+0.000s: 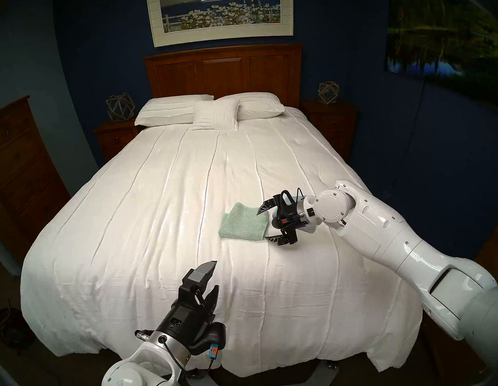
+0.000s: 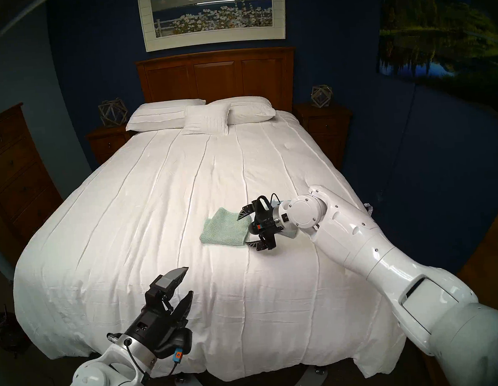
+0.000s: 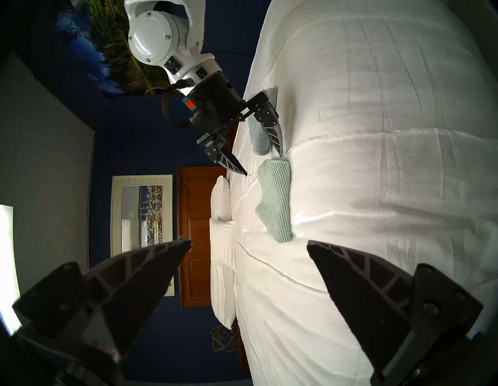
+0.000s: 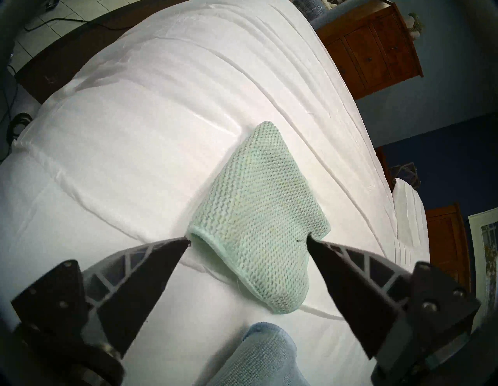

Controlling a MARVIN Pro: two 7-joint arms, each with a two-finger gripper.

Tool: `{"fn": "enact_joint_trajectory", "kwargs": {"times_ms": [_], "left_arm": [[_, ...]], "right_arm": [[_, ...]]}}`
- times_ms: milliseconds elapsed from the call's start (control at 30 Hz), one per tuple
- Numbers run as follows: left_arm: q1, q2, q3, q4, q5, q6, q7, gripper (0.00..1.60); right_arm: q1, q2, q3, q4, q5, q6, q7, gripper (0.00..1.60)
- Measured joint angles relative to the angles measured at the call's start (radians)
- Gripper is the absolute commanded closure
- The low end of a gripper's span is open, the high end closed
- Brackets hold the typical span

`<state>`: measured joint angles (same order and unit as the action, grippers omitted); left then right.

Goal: Fold the hand towels twice and stack them up

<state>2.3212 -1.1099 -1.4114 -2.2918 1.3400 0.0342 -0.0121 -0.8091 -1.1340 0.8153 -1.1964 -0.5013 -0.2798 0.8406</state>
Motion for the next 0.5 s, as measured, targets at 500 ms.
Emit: {"fn": "enact_joint_trajectory", "kwargs": {"times_ms": [500], "left_arm": [[0.065, 0.011, -0.028, -0.046, -0.021, 0.017, 0.001, 0.00]], "right_arm": [[0.131, -0.152, -0.054, 0.275, -0.105, -0.079, -0.003, 0.00]]}}
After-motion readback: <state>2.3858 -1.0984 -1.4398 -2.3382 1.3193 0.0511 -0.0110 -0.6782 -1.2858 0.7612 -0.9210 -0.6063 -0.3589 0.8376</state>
